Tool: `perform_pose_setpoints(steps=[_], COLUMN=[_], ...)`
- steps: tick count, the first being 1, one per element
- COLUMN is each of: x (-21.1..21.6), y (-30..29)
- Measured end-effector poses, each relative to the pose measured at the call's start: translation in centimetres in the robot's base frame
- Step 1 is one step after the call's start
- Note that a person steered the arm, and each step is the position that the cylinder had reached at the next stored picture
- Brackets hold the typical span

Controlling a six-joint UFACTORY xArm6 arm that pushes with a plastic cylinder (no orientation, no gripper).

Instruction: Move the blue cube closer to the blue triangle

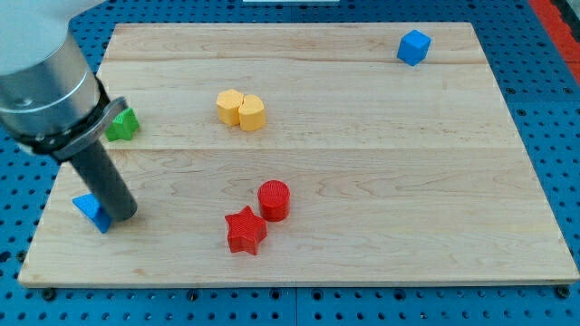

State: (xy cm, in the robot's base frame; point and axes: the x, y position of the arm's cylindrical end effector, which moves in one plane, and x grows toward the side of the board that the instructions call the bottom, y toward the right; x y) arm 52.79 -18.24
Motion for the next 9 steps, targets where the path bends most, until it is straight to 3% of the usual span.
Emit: perform_pose_setpoints(steps=[1, 2, 3, 4, 5, 6, 7, 9], x=[-5.3, -6.1, -9.3, -13.5, -21.2, -28.7, -30.3, -25.5], y=[7.4, 15.1, 26.5, 38.9, 48.8, 47.6, 41.4, 30.2])
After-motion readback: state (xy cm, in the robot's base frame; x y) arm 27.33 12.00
